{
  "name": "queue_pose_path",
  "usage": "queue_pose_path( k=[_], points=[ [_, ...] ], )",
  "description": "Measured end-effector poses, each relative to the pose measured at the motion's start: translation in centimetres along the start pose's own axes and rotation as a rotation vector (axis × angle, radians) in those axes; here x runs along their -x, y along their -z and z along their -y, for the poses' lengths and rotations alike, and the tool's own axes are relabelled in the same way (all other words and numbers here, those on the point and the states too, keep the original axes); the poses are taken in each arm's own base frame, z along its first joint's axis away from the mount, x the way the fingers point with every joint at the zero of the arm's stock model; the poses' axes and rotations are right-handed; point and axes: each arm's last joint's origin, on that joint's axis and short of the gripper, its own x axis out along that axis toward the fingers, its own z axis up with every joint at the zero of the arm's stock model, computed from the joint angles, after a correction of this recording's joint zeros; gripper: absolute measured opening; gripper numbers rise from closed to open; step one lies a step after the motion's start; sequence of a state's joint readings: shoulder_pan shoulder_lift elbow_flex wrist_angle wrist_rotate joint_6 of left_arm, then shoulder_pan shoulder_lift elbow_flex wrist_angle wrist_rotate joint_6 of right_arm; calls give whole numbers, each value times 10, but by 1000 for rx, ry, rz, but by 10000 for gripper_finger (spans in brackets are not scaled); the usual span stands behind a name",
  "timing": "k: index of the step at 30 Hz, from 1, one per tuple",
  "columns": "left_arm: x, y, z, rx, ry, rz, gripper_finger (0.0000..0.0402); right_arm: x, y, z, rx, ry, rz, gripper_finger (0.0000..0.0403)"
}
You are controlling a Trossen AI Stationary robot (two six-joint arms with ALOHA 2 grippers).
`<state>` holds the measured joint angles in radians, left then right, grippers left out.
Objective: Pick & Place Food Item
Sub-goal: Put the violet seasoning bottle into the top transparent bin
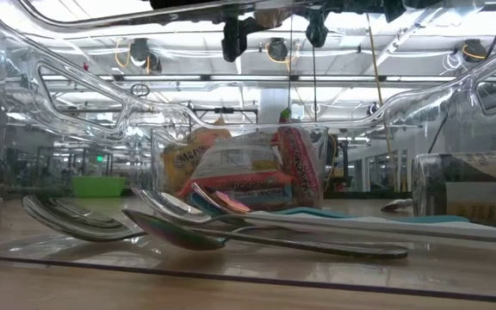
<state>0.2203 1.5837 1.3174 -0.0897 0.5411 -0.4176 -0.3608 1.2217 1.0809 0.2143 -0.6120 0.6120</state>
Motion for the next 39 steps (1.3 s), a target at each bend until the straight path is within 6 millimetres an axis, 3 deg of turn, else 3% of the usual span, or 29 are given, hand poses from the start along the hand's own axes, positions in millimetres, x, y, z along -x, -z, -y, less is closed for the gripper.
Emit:
queue_pose_path(
  k=[8,15,21,27,33,39],
  points=[
    [7,-7,-8,5,7,29,250,9,-10,8,23,4,43,190],
    [26,-19,-20,8,-31,96,292,20,-20,19,37,52,90,190],
    [53,-33,-31,-28,-69,164,314,31,-28,30,85,118,133,190],
    [97,-49,-36,-53,-130,265,320,38,-33,43,134,216,175,190],
    [142,-62,-28,-90,-182,398,310,23,-39,66,171,267,104,190],
    [173,-68,-13,-97,-195,492,299,-10,-51,105,232,314,-4,190]
  ],
)
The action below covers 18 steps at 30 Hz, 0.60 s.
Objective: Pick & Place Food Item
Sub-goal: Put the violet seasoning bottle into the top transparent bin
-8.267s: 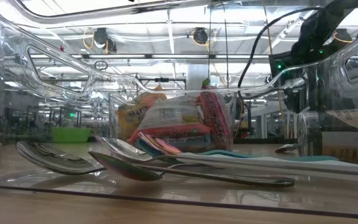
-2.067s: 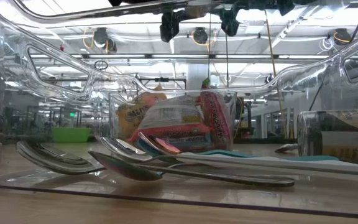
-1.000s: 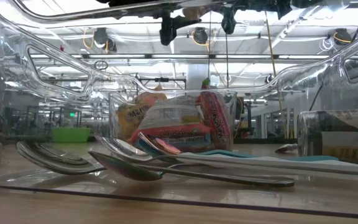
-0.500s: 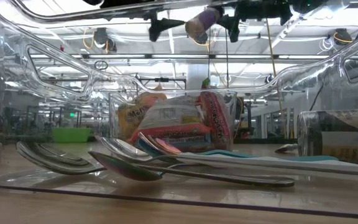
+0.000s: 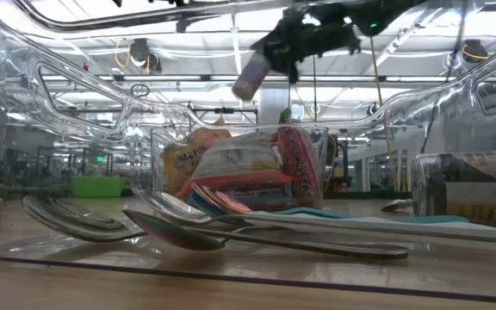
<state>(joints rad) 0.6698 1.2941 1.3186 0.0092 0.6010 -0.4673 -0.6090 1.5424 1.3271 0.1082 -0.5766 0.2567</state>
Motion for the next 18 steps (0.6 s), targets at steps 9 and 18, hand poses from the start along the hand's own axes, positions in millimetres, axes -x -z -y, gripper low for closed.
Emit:
queue_pose_path(
  k=[9,18],
  points=[
    [18,-10,16,1,15,45,302,-50,16,44,106,243,-117,190],
    [18,-6,14,35,-4,8,304,-63,48,61,139,358,-289,190]
  ],
)
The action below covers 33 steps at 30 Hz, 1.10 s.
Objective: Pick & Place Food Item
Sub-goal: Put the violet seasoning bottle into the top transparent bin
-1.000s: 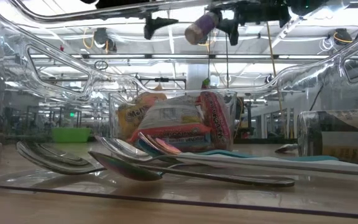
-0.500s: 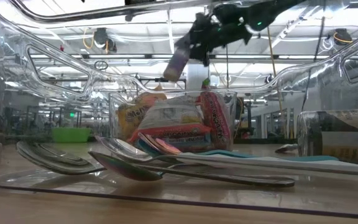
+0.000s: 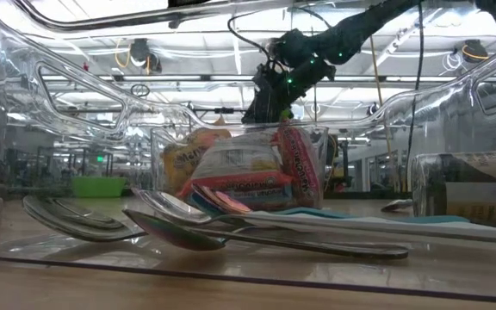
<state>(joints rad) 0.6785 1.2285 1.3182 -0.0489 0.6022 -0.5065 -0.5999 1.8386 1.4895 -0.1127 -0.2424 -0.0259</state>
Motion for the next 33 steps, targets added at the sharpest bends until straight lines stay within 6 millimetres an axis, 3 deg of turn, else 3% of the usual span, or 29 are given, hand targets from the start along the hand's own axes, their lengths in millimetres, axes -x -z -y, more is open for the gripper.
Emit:
queue_pose_path(
  k=[5,9,18,33],
  points=[
    [-5,4,-1,13,1,-20,297,-6,2,-3,68,102,-5,190],
    [-6,5,1,9,11,-24,294,-18,19,-4,45,84,-78,190],
    [-10,8,6,10,13,-27,296,-38,28,-16,68,111,-78,190],
    [-14,11,12,27,37,-41,296,-50,39,-4,23,150,-97,190]
  ],
)
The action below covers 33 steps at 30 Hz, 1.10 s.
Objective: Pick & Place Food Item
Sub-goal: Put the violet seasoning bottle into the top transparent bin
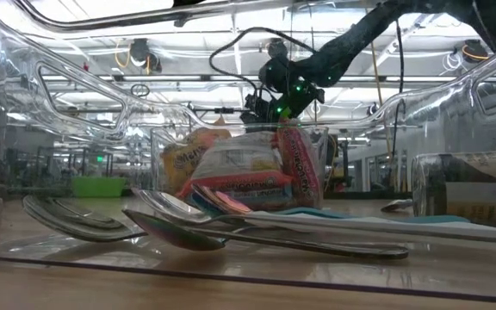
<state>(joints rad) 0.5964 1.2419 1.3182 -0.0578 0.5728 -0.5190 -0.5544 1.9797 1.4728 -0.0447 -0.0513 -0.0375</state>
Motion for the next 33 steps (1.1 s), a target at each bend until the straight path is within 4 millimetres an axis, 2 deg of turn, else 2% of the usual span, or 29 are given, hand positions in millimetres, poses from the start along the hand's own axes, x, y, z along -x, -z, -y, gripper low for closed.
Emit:
queue_pose_path(
  k=[15,20,25,27,33],
  points=[
    [0,0,0,18,-7,4,296,1,-2,1,0,6,13,190],
    [-1,0,0,34,-7,4,296,1,-2,3,0,73,11,192],
    [-3,2,4,26,-3,2,296,1,-2,5,-25,115,14,270],
    [-4,3,5,20,3,-1,296,1,-2,5,-35,116,16,287],
    [-6,5,9,15,9,-5,296,1,-3,3,-34,104,27,286]
  ],
)
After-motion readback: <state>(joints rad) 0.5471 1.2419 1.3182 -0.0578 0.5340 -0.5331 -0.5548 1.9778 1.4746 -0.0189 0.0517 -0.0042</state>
